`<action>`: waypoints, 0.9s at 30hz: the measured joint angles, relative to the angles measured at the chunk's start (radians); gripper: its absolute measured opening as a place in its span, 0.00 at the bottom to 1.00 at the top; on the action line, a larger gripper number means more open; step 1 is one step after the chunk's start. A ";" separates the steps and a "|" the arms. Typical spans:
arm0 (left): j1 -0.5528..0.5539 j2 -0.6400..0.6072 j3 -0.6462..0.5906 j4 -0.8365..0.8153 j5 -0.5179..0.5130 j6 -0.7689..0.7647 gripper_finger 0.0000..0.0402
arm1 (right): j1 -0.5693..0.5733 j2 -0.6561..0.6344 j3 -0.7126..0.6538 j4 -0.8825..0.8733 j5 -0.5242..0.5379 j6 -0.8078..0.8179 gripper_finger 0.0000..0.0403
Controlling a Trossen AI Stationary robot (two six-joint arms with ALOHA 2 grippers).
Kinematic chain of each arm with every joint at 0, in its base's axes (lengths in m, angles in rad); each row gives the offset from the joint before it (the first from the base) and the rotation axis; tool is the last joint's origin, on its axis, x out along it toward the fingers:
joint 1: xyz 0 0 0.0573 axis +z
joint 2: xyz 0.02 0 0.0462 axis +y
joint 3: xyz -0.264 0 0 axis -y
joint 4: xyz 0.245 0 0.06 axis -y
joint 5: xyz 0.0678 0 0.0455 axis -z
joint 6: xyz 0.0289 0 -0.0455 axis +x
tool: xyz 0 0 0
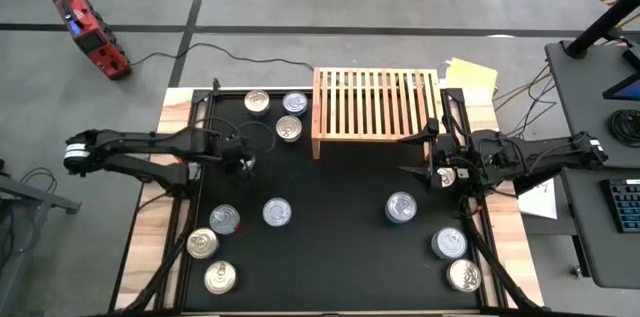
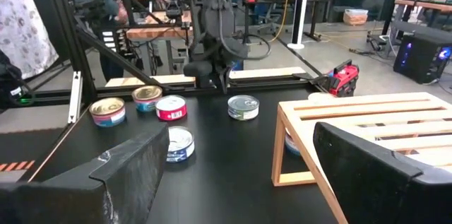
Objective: Stack canned seafood by type on shelf
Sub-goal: Put the green tuna can on the shelf
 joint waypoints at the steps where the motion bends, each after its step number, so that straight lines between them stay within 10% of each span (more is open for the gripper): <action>1: 0.000 0.014 -0.003 -0.001 -0.011 0.004 0.00 | 0.000 0.000 0.000 0.000 0.000 0.000 0.85; 27: 0.000 0.295 0.109 0.004 -0.020 0.116 0.00 | 0.000 0.000 -0.002 0.003 0.025 -0.124 0.85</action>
